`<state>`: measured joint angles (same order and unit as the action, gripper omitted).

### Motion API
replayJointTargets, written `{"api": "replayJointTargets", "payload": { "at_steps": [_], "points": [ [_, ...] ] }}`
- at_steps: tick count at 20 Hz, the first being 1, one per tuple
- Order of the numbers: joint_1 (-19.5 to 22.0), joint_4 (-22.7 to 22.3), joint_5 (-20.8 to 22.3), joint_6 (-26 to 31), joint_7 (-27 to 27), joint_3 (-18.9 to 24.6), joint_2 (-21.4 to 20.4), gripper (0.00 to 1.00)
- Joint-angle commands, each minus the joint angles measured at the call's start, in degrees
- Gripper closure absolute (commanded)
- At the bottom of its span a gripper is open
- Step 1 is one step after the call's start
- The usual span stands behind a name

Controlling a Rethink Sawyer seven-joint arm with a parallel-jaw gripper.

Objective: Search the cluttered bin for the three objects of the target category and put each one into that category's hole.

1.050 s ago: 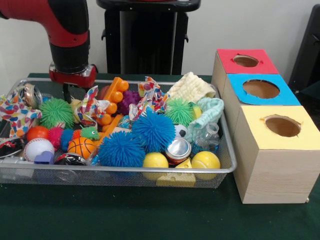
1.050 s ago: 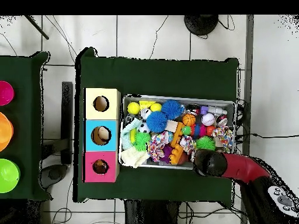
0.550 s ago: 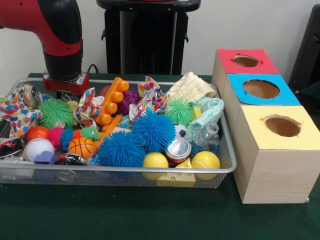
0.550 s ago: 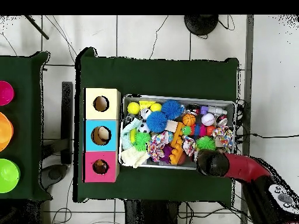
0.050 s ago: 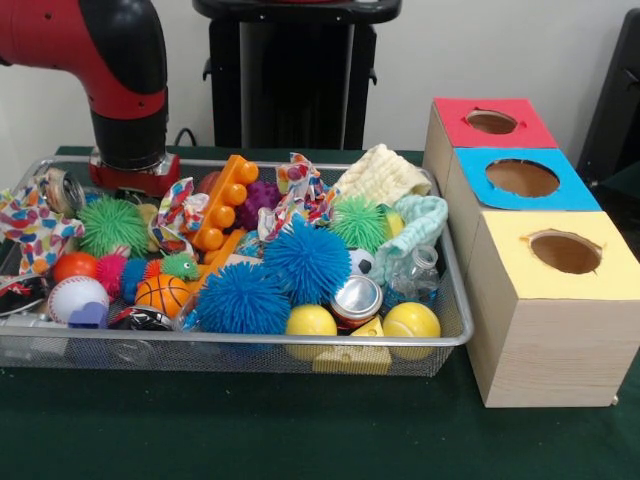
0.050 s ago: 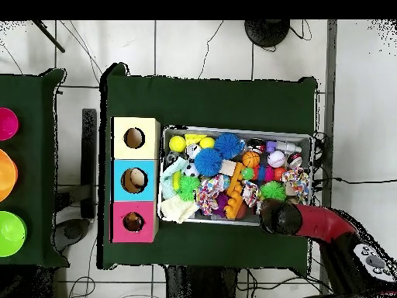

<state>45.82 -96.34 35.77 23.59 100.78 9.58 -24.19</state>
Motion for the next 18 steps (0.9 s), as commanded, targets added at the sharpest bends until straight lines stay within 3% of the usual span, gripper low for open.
{"api": "replayJointTargets", "payload": {
  "at_steps": [1,2,4,13,18],
  "points": [
    [0.7,3.2,3.0,-4.2,-2.5,5.1,3.3,0.00],
    [1.2,3.1,2.9,-3.8,-3.2,5.7,3.3,1.00],
    [0.5,3.2,2.0,-0.8,-3.5,5.4,2.6,1.00],
    [0.9,-1.7,-0.4,0.9,-2.2,6.1,-4.0,1.00],
    [1.9,-3.4,-3.5,4.3,-3.7,9.5,-9.0,1.00]
  ]
}}
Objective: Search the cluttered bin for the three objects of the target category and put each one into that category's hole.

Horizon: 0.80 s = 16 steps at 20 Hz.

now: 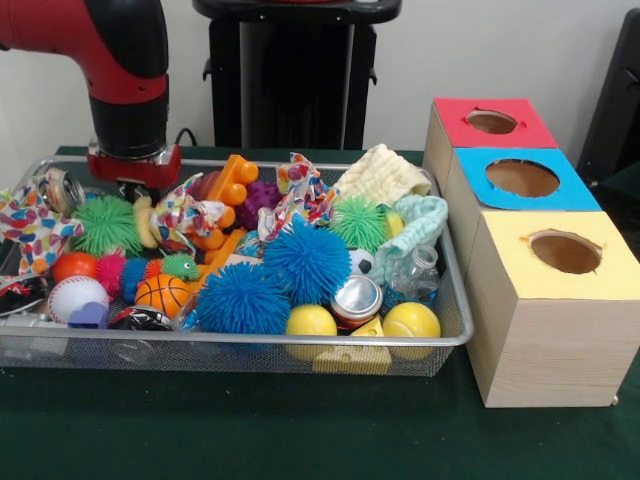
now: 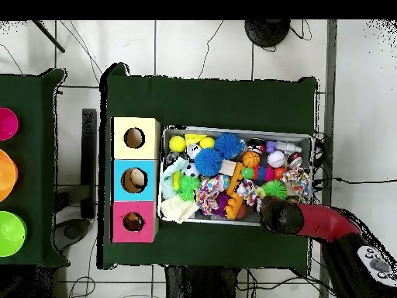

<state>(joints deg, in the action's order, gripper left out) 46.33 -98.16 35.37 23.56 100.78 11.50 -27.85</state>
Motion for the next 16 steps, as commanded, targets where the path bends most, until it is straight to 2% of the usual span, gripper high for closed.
{"api": "replayJointTargets", "payload": {
  "at_steps": [1,7,12,16],
  "points": [
    [1.5,-1.4,-4.0,6.0,-4.2,8.0,-6.0,1.00],
    [0.6,-1.0,-7.6,14.4,-6.8,9.9,-11.5,1.00],
    [-0.6,-1.2,-8.3,16.9,-6.8,10.2,-14.6,1.00],
    [-2.0,-2.8,-9.4,18.7,-4.8,10.2,-17.3,1.00]
  ]
}}
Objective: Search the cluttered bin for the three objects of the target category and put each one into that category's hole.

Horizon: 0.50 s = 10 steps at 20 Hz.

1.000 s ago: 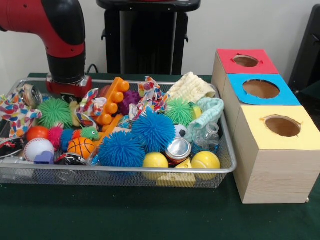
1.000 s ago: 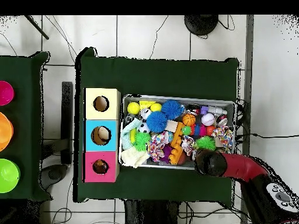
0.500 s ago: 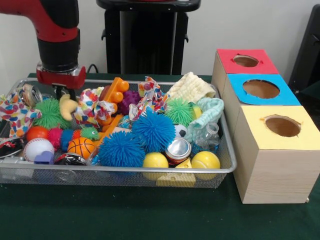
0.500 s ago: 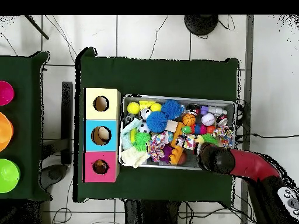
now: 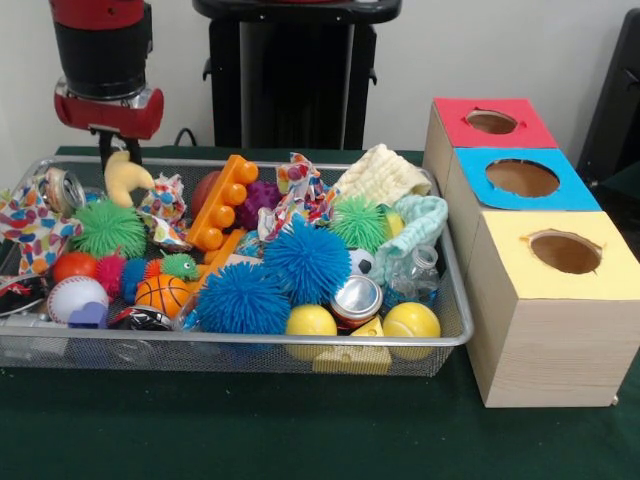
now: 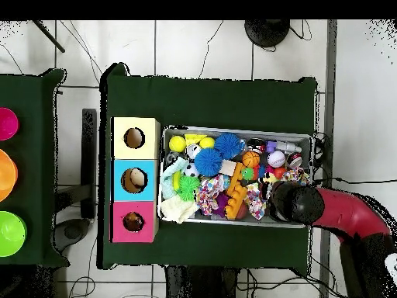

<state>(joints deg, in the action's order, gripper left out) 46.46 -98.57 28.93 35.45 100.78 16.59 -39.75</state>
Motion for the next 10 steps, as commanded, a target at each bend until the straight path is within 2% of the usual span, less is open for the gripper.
{"api": "replayJointTargets", "payload": {
  "at_steps": [1,7,10],
  "points": [
    [-2.7,-3.2,-3.3,7.0,-4.0,4.9,-6.4,1.00],
    [-7.5,-7.9,-6.2,7.3,2.4,2.2,-11.8,1.00],
    [-10.1,-9.2,-7.3,6.3,5.4,0.9,-12.0,1.00]
  ]
}}
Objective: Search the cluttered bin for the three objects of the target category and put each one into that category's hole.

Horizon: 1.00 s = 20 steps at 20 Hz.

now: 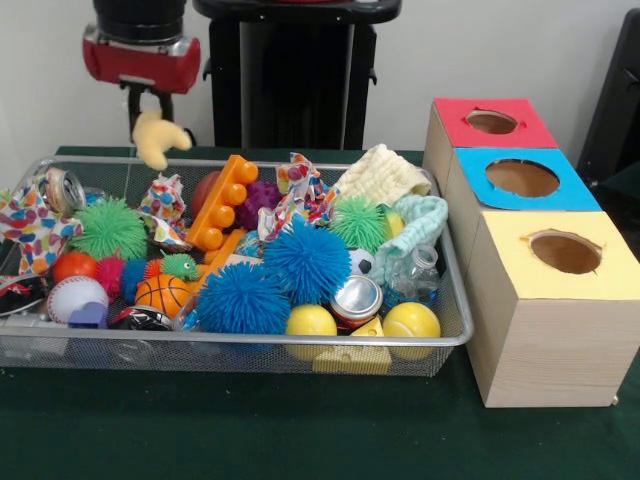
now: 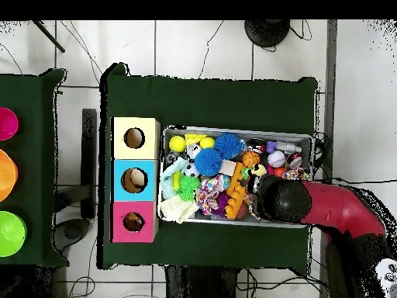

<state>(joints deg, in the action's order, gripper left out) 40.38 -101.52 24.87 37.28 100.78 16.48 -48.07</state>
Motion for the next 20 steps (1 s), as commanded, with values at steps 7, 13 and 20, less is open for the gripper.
{"api": "replayJointTargets", "payload": {
  "at_steps": [7,13,20],
  "points": [
    [-11.9,-9.7,-4.9,-2.1,14.4,-4.0,-2.8,1.00],
    [-19.8,-11.9,-7.6,-5.7,20.7,-9.2,-2.6,1.00],
    [-28.0,-14.7,-12.3,-9.2,25.7,-13.6,-2.1,1.00]
  ]
}}
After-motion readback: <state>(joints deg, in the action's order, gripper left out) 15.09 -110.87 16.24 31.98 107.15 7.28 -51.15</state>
